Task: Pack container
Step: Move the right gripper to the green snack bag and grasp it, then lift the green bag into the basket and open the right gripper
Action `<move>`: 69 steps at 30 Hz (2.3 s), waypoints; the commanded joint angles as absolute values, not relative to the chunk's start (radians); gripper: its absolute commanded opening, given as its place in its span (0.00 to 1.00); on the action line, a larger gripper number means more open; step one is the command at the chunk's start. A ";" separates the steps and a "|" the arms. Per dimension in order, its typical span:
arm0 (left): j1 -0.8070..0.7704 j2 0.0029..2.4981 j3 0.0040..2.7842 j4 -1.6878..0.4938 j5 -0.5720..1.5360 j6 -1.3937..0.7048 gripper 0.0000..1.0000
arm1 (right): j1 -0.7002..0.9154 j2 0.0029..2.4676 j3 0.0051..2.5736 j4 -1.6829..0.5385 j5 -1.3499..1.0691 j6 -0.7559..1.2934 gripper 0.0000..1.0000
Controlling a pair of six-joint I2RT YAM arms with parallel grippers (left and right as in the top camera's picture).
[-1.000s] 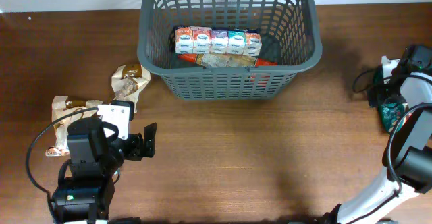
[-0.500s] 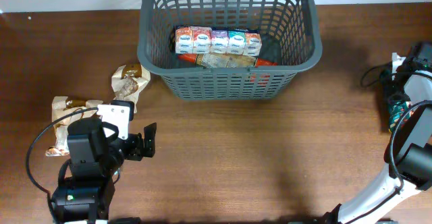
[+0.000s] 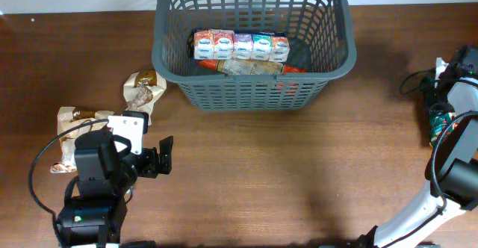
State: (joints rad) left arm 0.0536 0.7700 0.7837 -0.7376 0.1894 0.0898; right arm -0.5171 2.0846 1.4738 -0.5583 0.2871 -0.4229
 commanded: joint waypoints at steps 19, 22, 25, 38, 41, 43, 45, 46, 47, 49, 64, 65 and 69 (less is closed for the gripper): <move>0.055 0.772 0.792 -0.735 0.183 0.091 0.99 | -0.429 2.043 2.099 -0.929 0.000 -0.237 0.04; 0.055 0.771 0.792 -0.735 0.183 0.091 0.99 | -0.405 2.043 2.223 -0.980 0.000 -0.226 0.04; 0.055 0.771 0.792 -0.735 0.183 0.091 0.99 | -0.374 2.042 2.343 -1.031 0.000 -0.226 0.04; 0.055 0.772 0.792 -0.735 0.182 0.092 0.99 | -0.059 2.041 2.811 -1.097 -0.102 -0.146 0.04; 0.055 0.772 0.792 -0.735 0.182 0.092 0.99 | 0.051 2.041 2.898 -1.105 -0.125 -0.140 0.04; 0.055 0.772 0.792 -0.735 0.182 0.092 0.99 | 0.137 2.041 2.943 -1.113 -0.128 -0.140 0.03; 0.055 0.772 0.792 -0.735 0.182 0.092 0.99 | 0.218 2.041 2.959 -1.122 -0.127 -0.141 0.04; 0.055 0.772 0.792 -0.735 0.183 0.092 0.99 | 0.245 2.041 2.959 -1.129 -0.126 -0.141 0.04; 0.055 0.772 0.792 -0.735 0.182 0.092 0.99 | 0.280 2.041 2.958 -1.145 -0.123 -0.141 0.04; 0.055 0.772 0.792 -0.735 0.182 0.092 0.99 | 0.326 2.049 2.952 -1.195 -0.116 -0.141 0.04; 0.055 0.772 0.792 -0.735 0.183 0.092 0.99 | 0.343 2.077 2.833 -1.555 0.053 -0.121 0.04; 0.055 0.772 0.792 -0.735 0.183 0.092 0.99 | 0.340 2.077 2.828 -1.559 0.081 -0.107 0.04; 0.055 0.772 0.792 -0.735 0.183 0.092 0.99 | 0.339 2.077 2.823 -1.574 0.110 -0.096 0.35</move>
